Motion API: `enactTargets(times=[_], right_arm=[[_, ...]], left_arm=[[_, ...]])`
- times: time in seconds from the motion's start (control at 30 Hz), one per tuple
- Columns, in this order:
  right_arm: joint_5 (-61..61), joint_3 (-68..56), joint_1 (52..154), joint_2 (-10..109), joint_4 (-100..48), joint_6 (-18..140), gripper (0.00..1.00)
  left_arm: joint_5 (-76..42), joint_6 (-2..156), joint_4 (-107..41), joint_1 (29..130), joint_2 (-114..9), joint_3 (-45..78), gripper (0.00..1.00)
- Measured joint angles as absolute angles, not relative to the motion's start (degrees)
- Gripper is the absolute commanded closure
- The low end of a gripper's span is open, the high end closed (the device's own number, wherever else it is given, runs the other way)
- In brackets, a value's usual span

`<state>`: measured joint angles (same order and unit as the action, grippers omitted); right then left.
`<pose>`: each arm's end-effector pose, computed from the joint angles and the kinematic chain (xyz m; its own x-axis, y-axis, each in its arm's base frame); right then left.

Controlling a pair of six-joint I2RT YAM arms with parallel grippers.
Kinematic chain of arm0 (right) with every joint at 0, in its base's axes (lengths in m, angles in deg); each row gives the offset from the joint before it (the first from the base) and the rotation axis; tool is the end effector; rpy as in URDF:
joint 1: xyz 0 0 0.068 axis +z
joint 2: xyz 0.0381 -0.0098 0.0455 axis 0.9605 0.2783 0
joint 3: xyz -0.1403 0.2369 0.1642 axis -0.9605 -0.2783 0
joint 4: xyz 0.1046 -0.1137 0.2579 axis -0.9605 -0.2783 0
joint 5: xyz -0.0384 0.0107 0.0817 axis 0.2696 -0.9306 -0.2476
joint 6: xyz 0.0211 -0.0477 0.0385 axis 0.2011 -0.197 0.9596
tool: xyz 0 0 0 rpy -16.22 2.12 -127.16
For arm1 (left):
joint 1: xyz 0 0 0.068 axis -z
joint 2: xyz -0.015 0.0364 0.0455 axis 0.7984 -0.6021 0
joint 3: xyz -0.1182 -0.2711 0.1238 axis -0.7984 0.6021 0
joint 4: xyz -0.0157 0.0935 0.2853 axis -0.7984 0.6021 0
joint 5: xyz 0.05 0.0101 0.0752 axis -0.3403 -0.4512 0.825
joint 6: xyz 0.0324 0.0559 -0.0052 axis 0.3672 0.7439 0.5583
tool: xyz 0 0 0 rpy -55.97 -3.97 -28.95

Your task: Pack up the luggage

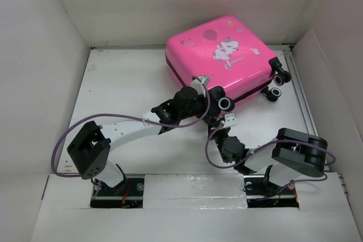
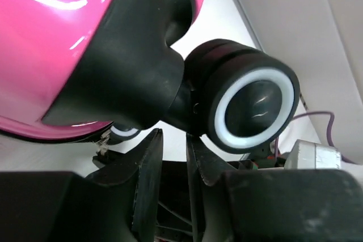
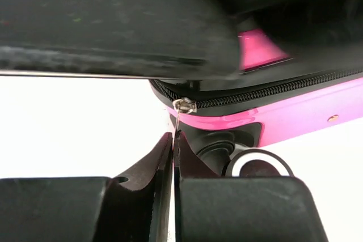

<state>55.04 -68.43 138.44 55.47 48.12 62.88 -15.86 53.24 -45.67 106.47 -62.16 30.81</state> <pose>0.1405 0.2095 0.1673 -0.0471 0.1451 -0.9883 -0.2972 0.9425 0.1526 0.2317 -0.3234 0.3180 -0.6121 -0.1418 -0.7779 0.6297 0.5077 -0.5880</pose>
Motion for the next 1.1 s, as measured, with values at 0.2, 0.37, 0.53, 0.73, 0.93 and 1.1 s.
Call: enactTargets(times=[0.2,0.37,0.53,0.73,0.93,1.1], right_arm=[[52.99,-68.24,138.44,55.45,48.16,62.31,1.00],[50.26,-67.28,138.46,55.45,47.96,61.37,1.00],[49.71,-67.06,139.16,55.45,47.96,61.29,1.00],[50.54,-67.06,139.73,55.40,47.99,61.29,1.00],[51.76,-66.95,140.76,55.32,47.99,61.22,1.00],[52.07,-65.53,140.80,56.12,47.72,61.02,1.00]], left_arm=[[-19.19,54.50,-42.44,105.95,-62.23,28.12,0.55],[-15.97,54.20,-41.70,105.45,-51.83,33.01,0.48],[-3.58,53.87,-41.50,105.14,-33.82,40.71,0.42],[0.31,54.61,-41.78,97.05,-39.30,37.08,0.48],[-3.67,55.22,-40.23,93.49,-54.32,36.01,0.50],[-6.97,57.26,-34.02,91.98,-58.91,31.48,0.55]])
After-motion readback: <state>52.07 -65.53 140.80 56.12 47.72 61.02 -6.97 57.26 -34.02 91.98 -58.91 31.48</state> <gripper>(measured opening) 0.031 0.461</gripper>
